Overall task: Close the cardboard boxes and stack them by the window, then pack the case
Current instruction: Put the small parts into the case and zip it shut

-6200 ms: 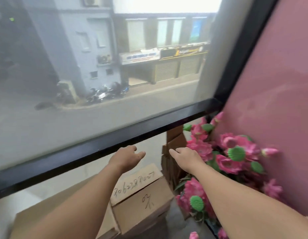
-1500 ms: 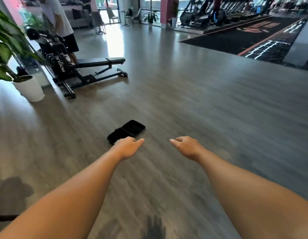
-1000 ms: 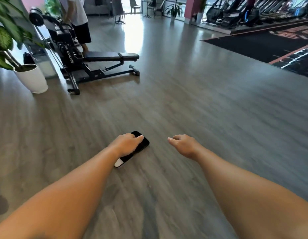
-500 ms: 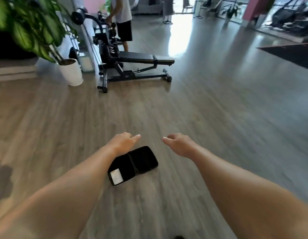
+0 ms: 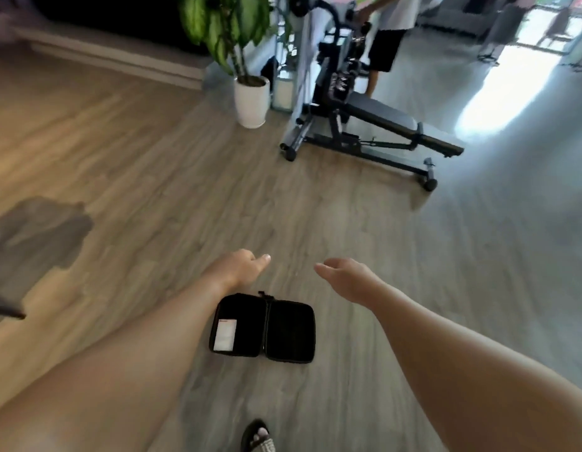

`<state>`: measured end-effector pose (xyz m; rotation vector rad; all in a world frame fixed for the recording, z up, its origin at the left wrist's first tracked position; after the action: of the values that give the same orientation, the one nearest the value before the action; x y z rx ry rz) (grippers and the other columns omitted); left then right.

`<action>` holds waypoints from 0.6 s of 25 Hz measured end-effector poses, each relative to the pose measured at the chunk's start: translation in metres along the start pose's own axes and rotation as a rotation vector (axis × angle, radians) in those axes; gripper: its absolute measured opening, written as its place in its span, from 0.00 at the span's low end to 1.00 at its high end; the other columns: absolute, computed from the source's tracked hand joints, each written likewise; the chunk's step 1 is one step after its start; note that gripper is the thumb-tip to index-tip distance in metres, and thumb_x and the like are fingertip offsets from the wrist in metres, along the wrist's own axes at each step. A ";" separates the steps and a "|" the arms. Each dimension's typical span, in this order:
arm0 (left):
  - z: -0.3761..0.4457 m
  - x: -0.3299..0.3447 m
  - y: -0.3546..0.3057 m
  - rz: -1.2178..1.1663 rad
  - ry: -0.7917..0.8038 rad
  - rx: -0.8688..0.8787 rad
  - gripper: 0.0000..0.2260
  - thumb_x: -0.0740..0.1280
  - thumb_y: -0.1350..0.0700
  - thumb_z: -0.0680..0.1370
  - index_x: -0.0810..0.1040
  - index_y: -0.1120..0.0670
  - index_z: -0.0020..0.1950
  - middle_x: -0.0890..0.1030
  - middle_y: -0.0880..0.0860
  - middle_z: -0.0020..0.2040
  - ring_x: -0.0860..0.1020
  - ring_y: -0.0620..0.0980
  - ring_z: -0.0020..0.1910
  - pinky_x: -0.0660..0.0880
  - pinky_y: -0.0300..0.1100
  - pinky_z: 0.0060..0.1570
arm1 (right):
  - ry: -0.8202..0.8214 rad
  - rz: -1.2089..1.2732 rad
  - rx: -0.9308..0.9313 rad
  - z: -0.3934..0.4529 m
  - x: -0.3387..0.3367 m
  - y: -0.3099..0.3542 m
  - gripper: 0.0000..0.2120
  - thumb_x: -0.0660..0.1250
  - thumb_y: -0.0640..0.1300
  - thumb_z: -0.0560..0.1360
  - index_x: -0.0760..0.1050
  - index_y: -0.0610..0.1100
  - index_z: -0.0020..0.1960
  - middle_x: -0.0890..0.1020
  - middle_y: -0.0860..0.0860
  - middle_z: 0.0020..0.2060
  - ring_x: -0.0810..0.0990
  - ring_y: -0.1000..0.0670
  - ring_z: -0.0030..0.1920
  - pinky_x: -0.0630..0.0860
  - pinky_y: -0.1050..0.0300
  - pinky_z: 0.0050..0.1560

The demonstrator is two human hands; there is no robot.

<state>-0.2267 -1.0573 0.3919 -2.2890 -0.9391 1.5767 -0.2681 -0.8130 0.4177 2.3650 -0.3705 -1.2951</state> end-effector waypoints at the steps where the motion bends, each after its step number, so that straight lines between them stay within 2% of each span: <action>1: 0.010 0.002 0.006 -0.020 -0.010 -0.029 0.26 0.54 0.33 0.79 0.76 0.55 0.46 0.81 0.55 0.50 0.76 0.52 0.45 0.70 0.47 0.43 | 0.016 -0.020 -0.029 0.021 0.000 0.005 0.22 0.56 0.68 0.76 0.74 0.51 0.50 0.79 0.54 0.48 0.77 0.48 0.51 0.70 0.53 0.48; 3: 0.026 0.009 0.024 -0.037 -0.022 -0.103 0.27 0.53 0.33 0.79 0.77 0.54 0.46 0.81 0.52 0.47 0.77 0.51 0.45 0.74 0.48 0.47 | 0.070 -0.051 -0.085 0.061 0.006 0.016 0.24 0.57 0.67 0.77 0.78 0.50 0.57 0.81 0.52 0.51 0.78 0.51 0.49 0.71 0.55 0.44; 5: 0.040 0.020 0.043 -0.058 -0.043 -0.199 0.27 0.53 0.32 0.79 0.77 0.54 0.46 0.80 0.50 0.44 0.77 0.49 0.42 0.71 0.46 0.40 | 0.150 -0.074 -0.117 0.097 0.019 0.025 0.26 0.57 0.67 0.77 0.77 0.50 0.64 0.81 0.49 0.55 0.77 0.54 0.46 0.69 0.59 0.39; 6: 0.047 0.026 0.051 -0.074 -0.059 -0.238 0.27 0.53 0.32 0.79 0.77 0.54 0.45 0.80 0.50 0.43 0.76 0.48 0.41 0.69 0.45 0.38 | 0.191 -0.095 -0.130 0.113 0.027 0.028 0.27 0.57 0.67 0.78 0.76 0.50 0.65 0.80 0.48 0.56 0.78 0.53 0.47 0.68 0.59 0.39; 7: 0.054 0.032 0.058 -0.096 -0.074 -0.275 0.27 0.53 0.32 0.79 0.77 0.54 0.44 0.80 0.51 0.43 0.76 0.49 0.41 0.70 0.46 0.38 | 0.242 -0.117 -0.143 0.131 0.039 0.029 0.26 0.57 0.66 0.78 0.76 0.49 0.63 0.80 0.48 0.56 0.78 0.50 0.49 0.68 0.58 0.40; 10: 0.074 0.051 0.074 -0.174 -0.121 -0.371 0.28 0.54 0.33 0.79 0.77 0.57 0.45 0.79 0.51 0.41 0.77 0.52 0.41 0.75 0.51 0.48 | 0.353 -0.159 -0.220 0.175 0.069 0.031 0.18 0.57 0.63 0.79 0.72 0.50 0.45 0.76 0.48 0.47 0.75 0.47 0.46 0.69 0.54 0.43; 11: 0.080 0.061 0.079 -0.196 -0.139 -0.413 0.28 0.54 0.33 0.79 0.76 0.58 0.44 0.79 0.52 0.41 0.77 0.53 0.41 0.75 0.51 0.48 | 0.386 -0.172 -0.246 0.191 0.078 0.029 0.17 0.58 0.63 0.79 0.72 0.50 0.44 0.76 0.48 0.47 0.75 0.46 0.46 0.70 0.53 0.44; 13: 0.097 0.084 0.090 -0.225 -0.183 -0.498 0.27 0.54 0.34 0.80 0.73 0.57 0.39 0.77 0.53 0.37 0.77 0.54 0.38 0.73 0.49 0.42 | 0.448 -0.223 -0.299 0.226 0.094 0.026 0.19 0.57 0.62 0.79 0.77 0.49 0.55 0.78 0.46 0.53 0.77 0.44 0.53 0.73 0.50 0.51; 14: 0.106 0.101 0.095 -0.251 -0.197 -0.536 0.26 0.54 0.34 0.80 0.70 0.55 0.37 0.75 0.53 0.35 0.76 0.54 0.36 0.70 0.47 0.38 | 0.471 -0.263 -0.321 0.242 0.103 0.020 0.22 0.57 0.61 0.80 0.76 0.47 0.61 0.78 0.46 0.56 0.77 0.43 0.56 0.73 0.49 0.54; 15: 0.116 0.118 0.102 -0.270 -0.211 -0.569 0.25 0.54 0.34 0.79 0.69 0.54 0.36 0.74 0.52 0.34 0.75 0.55 0.36 0.67 0.46 0.37 | 0.488 -0.301 -0.351 0.261 0.113 0.016 0.22 0.56 0.60 0.81 0.75 0.45 0.62 0.79 0.46 0.57 0.77 0.43 0.57 0.73 0.49 0.53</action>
<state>-0.2646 -1.0864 0.2036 -2.2044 -1.8680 1.6006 -0.4294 -0.9351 0.2172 2.3753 0.3435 -0.7662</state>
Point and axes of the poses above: each hand's wrist, its own z-axis towards the middle knuckle, its own x-axis out of the palm, y = z × x, the point moved 10 cm from there along z, towards the middle knuckle
